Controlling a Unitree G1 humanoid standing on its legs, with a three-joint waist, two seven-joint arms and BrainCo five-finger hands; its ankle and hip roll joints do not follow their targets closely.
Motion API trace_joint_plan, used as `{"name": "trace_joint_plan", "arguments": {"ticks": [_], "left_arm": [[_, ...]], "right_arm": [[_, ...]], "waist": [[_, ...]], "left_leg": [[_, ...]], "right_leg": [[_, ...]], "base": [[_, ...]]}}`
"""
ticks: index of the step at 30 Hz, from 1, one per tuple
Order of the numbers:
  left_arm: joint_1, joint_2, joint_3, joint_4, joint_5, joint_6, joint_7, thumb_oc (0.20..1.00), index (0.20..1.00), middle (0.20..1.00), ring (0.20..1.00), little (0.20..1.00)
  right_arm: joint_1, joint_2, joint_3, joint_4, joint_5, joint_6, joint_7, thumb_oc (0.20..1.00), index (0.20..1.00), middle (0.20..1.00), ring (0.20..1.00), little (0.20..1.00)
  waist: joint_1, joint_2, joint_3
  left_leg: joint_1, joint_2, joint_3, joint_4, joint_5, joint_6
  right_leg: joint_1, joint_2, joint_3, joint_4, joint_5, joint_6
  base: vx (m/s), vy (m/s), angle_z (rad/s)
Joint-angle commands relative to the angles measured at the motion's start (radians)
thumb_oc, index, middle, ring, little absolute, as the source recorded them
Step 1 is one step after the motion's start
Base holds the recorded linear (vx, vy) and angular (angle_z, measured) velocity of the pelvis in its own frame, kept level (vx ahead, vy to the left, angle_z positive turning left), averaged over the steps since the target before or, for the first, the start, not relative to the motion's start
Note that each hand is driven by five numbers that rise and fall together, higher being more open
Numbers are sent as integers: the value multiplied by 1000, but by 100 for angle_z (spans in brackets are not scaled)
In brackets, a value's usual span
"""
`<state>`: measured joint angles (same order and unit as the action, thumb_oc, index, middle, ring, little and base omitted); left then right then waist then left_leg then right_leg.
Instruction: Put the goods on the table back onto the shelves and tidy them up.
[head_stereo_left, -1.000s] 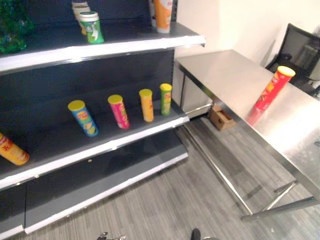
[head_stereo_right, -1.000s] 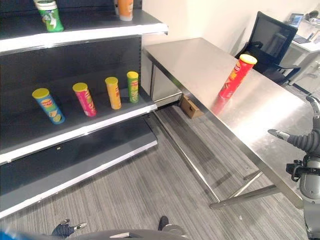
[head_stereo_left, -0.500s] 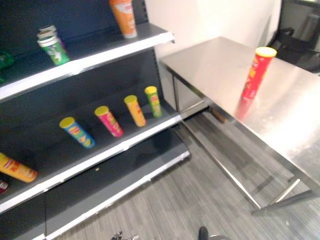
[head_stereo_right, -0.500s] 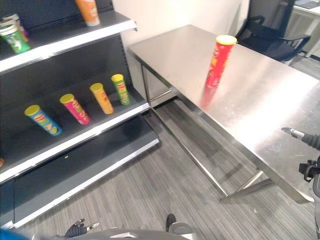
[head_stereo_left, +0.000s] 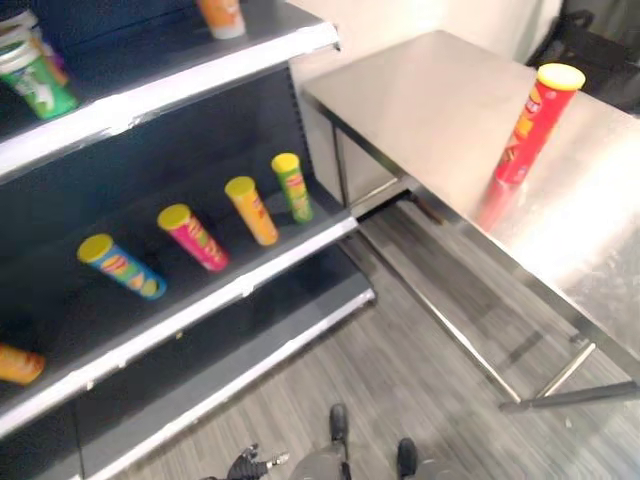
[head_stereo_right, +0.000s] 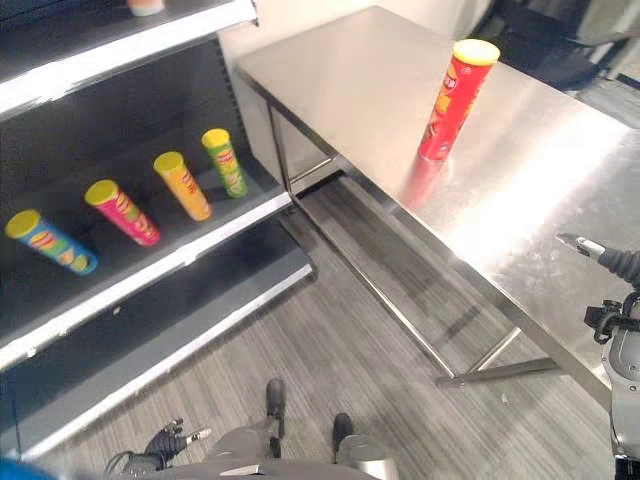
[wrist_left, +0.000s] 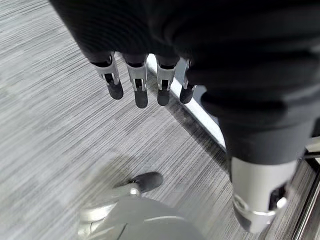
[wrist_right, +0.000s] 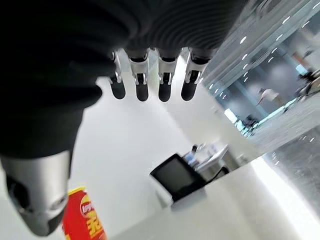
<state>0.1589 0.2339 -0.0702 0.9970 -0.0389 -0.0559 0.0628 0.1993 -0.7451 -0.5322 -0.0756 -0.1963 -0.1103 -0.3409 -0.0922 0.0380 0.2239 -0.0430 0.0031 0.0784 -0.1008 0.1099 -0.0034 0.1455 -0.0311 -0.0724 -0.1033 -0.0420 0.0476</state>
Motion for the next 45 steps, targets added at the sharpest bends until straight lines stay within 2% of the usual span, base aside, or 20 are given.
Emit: {"name": "trace_joint_plan", "arguments": {"ticks": [1, 4, 8, 11, 12, 13, 15, 17, 19, 20, 21, 23, 24, 26, 31, 32, 40, 42, 43, 45], "left_arm": [[-54, 63, 2, 17, -14, -23, 16, 1000, 1000, 1000, 1000, 1000], [-63, 72, 1, 6, -14, -25, 22, 1000, 1000, 1000, 1000, 1000], [-70, 87, -4, -8, -11, -24, 22, 1000, 1000, 1000, 1000, 1000], [-73, 96, -8, -14, -6, -23, 18, 1000, 1000, 1000, 1000, 1000], [-73, 97, -7, -17, -7, -21, 18, 1000, 1000, 1000, 1000, 1000], [-72, 106, -6, -21, -4, -20, 20, 1000, 1000, 1000, 1000, 1000], [-69, 113, -5, -22, -1, -17, 17, 1000, 1000, 1000, 1000, 1000], [-69, 117, 0, -21, 5, -21, 14, 1000, 1000, 1000, 1000, 1000], [-73, 119, -1, -20, 7, -24, 11, 1000, 1000, 1000, 1000, 1000], [-86, 122, -6, -13, 3, -27, 11, 1000, 1000, 1000, 1000, 1000], [-95, 127, -6, -8, 3, -26, 9, 1000, 1000, 1000, 1000, 1000], [-99, 130, -3, 1, 0, -26, 9, 1000, 1000, 1000, 1000, 1000], [-99, 130, -2, 1, 0, -26, 9, 1000, 1000, 1000, 1000, 1000], [-94, 135, 8, 9, -9, -25, 9, 1000, 1000, 1000, 1000, 1000], [-77, 130, 13, 26, -25, -20, 6, 1000, 1000, 1000, 1000, 1000], [-71, 129, 15, 36, -32, -18, 8, 1000, 1000, 1000, 1000, 1000], [-64, 124, 1, 52, -61, -14, 8, 1000, 1000, 1000, 1000, 1000], [-56, 126, -13, 58, -75, -13, 2, 1000, 1000, 1000, 1000, 1000], [-53, 128, -27, 57, -87, -12, 0, 1000, 1000, 1000, 1000, 1000], [-52, 129, -43, 56, -98, -13, -1, 1000, 1000, 1000, 1000, 1000]], "right_arm": [[-49, -26, 1, -52, -21, -13, -23, 1000, 1000, 1000, 1000, 1000], [-64, -13, 10, -47, -27, -6, -34, 1000, 1000, 1000, 1000, 1000], [-72, -1, 7, -41, -39, 3, -34, 1000, 1000, 1000, 1000, 1000], [-77, 0, 2, -38, -42, 3, -32, 1000, 1000, 1000, 1000, 1000], [-83, -1, 2, -37, -43, 5, -31, 1000, 1000, 1000, 1000, 1000], [-94, -12, 6, -28, -38, 4, -32, 1000, 1000, 1000, 1000, 1000], [-94, -13, 13, -19, -28, 1, -27, 1000, 1000, 1000, 1000, 1000], [-88, -23, 9, -10, -33, 4, -11, 1000, 1000, 1000, 1000, 1000], [-83, -36, 1, -7, -36, 7, -2, 1000, 1000, 1000, 1000, 1000], [-82, -64, -13, 11, -17, 5, 1, 1000, 1000, 1000, 1000, 1000], [-74, -83, -25, 35, -3, 10, -3, 1000, 1000, 1000, 1000, 1000], [-77, -109, -26, 72, 11, 9, -10, 1000, 1000, 1000, 1000, 1000], [-78, -109, -26, 73, 11, 8, -10, 1000, 1000, 1000, 1000, 1000], [-57, -157, -21, 140, 31, 20, 22, 1000, 1000, 1000, 1000, 1000], [-74, -236, 15, 218, 67, 16, 54, 1000, 1000, 1000, 1000, 1000], [-82, -257, 27, 239, 84, 16, 68, 1000, 1000, 1000, 1000, 1000], [-165, -318, 100, 355, 183, 4, 82, 1000, 1000, 1000, 1000, 1000], [-248, -332, 173, 419, 291, -12, 110, 1000, 1000, 1000, 1000, 1000], [-359, -370, 288, 503, 327, -10, 130, 1000, 1000, 1000, 1000, 1000], [-446, -387, 375, 558, 349, -8, 143, 1000, 1000, 1000, 1000, 1000]], "waist": [[18, -58, -57], [21, -62, -68], [18, -59, -74], [15, -53, -61], [12, -50, -51], [9, -49, -27], [11, -50, -17], [19, -51, -20], [19, -46, -24], [18, -43, -21], [14, -50, -21], [17, -59, -25], [17, -59, -25], [30, -105, -55], [42, -124, -84], [51, -130, -93], [72, -136, -103], [87, -137, -106], [99, -140, -104], [112, -141, -103]], "left_leg": [[7, 8, 15, 14, -91, -24], [26, -4, 45, 14, -122, 2], [54, -21, 64, 14, -156, 34], [75, -32, 68, 14, -175, 54], [84, -35, 70, 14, -179, 61], [102, -43, 78, 14, -188, 77], [117, -47, 83, 14, -198, 79], [122, -48, 87, 14, -206, 77], [119, -40, 82, 14, -205, 74], [111, -34, 67, 14, -201, 68], [111, -34, 54, 14, -200, 65], [115, -29, 51, 14, -203, 61], [116, -29, 52, 14, -203, 61], [131, -31, 29, 14, -210, 44], [144, -2, 12, 14, -209, 20], [145, 12, 4, 14, -206, 8], [149, 51, -26, 14, -190, -28], [153, 65, -42, 14, -182, -45], [155, 73, -54, 14, -173, -56], [149, 80, -70, 14, -165, -64]], "right_leg": [[7, 4, -43, 16, -111, 27], [4, -20, -27, 19, -103, 47], [-36, -43, -20, 120, -112, 74], [-99, -54, -26, 274, -130, 93], [-130, -62, -29, 347, -125, 94], [-188, -81, -39, 479, -97, 91], [-224, -106, -64, 553, -96, 83], [-226, -132, -86, 502, -95, 76], [-213, -132, -97, 442, -87, 73], [-216, -118, -72, 321, -63, 80], [-222, -109, -18, 221, -27, 97], [-222, -102, 18, 143, 25, 110], [-221, -102, 18, 141, 26, 110], [-149, -108, 1, 45, 48, 120], [-96, -90, -37, 16, 29, 106], [-84, -79, -50, 16, 9, 94], [-43, -48, -101, 16, -44, 56], [-23, -34, -127, 16, -65, 40], [-11, -24, -140, 16, -77, 29], [-7, -18, -156, 16, -86, 20]], "base": [[274, 290, -61], [182, 231, -47], [136, 211, -20], [59, 172, -19], [-1, 225, -17], [-20, 202, -17], [4, 131, -21], [33, 39, -7], [12, -22, -6], [-18, -85, -4], [-23, -121, -3], [4, -95, 15], [47, -124, 64], [111, -277, 63], [70, -219, 40], [39, -199, 21], [24, -174, 21], [21, -264, 32], [7, -240, 39], [-4, -180, 34]]}}
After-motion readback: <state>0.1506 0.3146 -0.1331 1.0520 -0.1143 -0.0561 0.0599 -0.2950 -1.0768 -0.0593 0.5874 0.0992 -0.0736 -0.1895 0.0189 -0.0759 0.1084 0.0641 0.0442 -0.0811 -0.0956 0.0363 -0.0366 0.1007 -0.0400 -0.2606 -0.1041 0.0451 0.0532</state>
